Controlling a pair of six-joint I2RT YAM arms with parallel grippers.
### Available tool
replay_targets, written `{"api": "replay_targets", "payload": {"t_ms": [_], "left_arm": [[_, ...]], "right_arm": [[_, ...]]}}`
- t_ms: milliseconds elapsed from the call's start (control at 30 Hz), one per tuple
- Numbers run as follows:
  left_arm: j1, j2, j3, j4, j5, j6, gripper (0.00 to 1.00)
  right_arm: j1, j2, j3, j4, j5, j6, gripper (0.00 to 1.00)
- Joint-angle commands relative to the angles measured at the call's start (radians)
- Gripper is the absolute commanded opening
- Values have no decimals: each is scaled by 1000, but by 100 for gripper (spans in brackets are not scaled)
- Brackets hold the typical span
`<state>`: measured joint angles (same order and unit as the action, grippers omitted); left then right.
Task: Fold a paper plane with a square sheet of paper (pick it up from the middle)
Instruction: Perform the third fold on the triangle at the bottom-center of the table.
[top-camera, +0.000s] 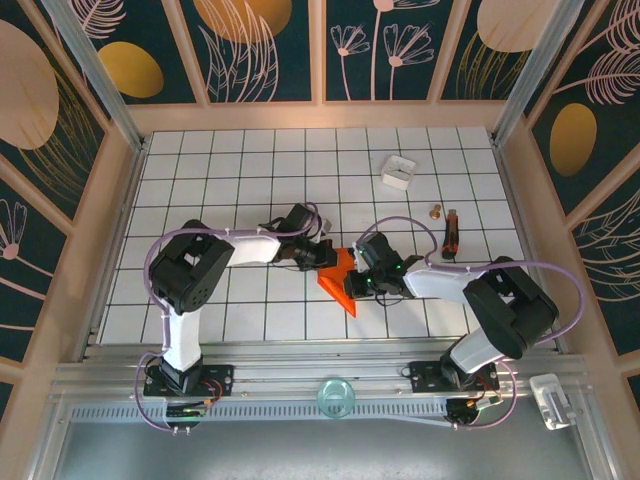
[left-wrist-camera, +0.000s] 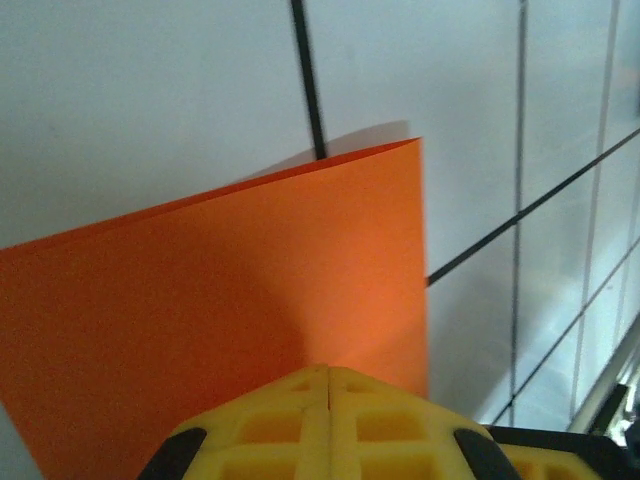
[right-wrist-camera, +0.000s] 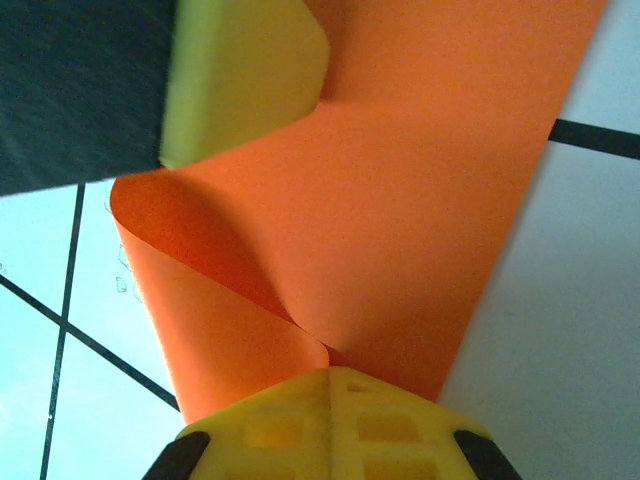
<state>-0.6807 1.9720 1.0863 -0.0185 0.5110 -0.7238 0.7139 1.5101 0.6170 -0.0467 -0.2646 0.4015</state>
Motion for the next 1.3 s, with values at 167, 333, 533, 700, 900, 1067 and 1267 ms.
{"api": "replay_targets", "payload": {"t_ms": [167,333,533,700,900,1067,1267], "left_arm": [[-5,48,15,-77,-3,76,0],[-4,67,20,-86,-2,93,0],[-5,74,23,-86,1,98,0],[-5,76,24,-86,3,98,0],[-5,78,23,-87,3,98,0],[-4,79,28,-92,1,101,0],[-5,76,31,-96,-1,103,0]], "right_arm": [[-4,-28,32,-50,-12,-6,0],[-5,-14,47,-58,-17,-16,0],[-4,-1,58,-63,-12,-28,0],[-4,9,50,-60,-10,-30,0],[-4,10,23,-43,-5,-23,0],[-6,26,10,-39,14,-24,0],[-5,40,13,-39,21,-25,0]]}}
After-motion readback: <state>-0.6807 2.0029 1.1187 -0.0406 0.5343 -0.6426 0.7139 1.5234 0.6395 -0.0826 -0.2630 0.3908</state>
